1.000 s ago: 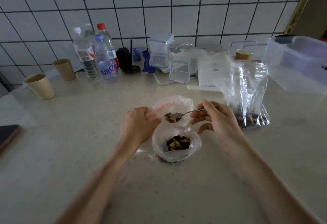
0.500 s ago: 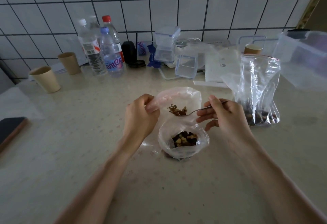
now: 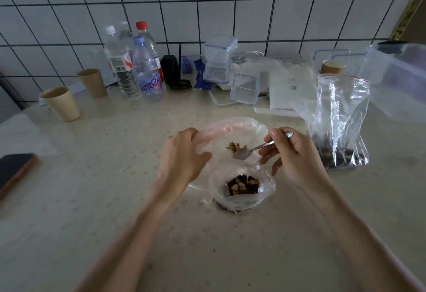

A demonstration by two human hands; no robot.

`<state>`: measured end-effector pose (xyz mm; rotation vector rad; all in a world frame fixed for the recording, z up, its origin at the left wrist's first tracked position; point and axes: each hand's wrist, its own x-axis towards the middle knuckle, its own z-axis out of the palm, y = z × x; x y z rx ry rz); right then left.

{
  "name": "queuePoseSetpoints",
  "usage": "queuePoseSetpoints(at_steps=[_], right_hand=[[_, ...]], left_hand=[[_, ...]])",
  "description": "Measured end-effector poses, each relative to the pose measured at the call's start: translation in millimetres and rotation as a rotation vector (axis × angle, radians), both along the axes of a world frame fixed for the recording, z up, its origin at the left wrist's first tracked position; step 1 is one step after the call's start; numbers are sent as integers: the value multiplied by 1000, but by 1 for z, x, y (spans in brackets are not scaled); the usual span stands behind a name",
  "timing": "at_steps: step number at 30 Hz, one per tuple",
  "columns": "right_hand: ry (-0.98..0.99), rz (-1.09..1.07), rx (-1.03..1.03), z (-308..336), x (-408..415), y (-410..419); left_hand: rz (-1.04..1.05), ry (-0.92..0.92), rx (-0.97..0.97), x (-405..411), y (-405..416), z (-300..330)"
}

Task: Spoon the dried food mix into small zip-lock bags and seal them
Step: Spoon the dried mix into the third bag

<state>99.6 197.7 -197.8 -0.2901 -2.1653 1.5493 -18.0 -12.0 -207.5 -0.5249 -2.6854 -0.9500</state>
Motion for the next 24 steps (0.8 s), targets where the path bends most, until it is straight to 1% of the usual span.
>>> queuePoseSetpoints(at_steps=[3,6,10,12,15,17,20,22,24], right_hand=[[49,-26,29,0,2,2],[97,-15,-42,2,3,2],[117,61,-66,4,4,0],[90,117,-16,4,5,-2],[28,120,150,2,3,-6],[17,88,203,1,3,-7],[27,25,222,1,4,-5],[35,-4,206,2,4,-4],[51,-8,160,2,4,-2]], left_hand=[[35,63,73,0,1,1],[21,112,164,2,2,1],[3,155,167,1,1,-1],[-2,164,163,-1,1,-2],[-11,175,184,-1,0,-4],[-10,159,194,-3,0,-4],[6,121,195,-5,-2,-3],[12,75,194,-6,-4,-2],[25,4,151,-9,-6,-2]])
